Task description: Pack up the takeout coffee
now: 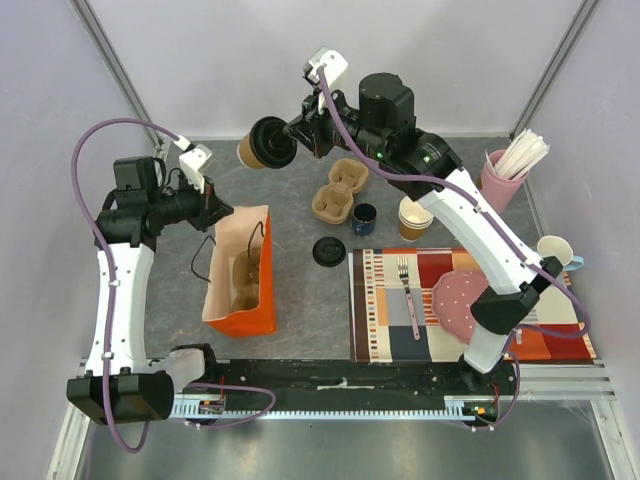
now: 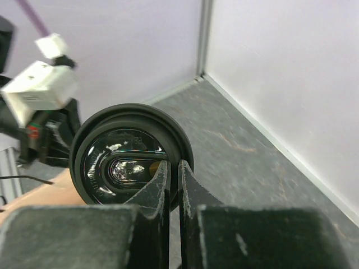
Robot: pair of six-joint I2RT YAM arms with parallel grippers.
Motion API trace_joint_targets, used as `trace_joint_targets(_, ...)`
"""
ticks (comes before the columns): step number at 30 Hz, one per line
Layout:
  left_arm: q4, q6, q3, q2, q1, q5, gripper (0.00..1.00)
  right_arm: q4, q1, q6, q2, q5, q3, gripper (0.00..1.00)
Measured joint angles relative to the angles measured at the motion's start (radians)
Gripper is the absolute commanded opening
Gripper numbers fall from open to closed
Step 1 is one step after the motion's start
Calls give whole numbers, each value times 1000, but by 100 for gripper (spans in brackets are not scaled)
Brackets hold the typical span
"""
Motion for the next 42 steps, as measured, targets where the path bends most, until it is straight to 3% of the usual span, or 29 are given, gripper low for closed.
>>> trace_joint_targets(7,19,-33,-2,17,-20,1,2,26,72,-32,27,-179,36,0)
trace_joint_targets(22,34,-48,0,30,-15,-8,2,-117,106,-180,51,-202,-37,0)
trace_joint_targets(30,34,-54,12,30,-15,-1,2,-156,132,-199,69,-259,-7,0)
trace_joint_targets(42,32,-57,23,29,-28,27,2,-325,209,-386,183,-264,61,0)
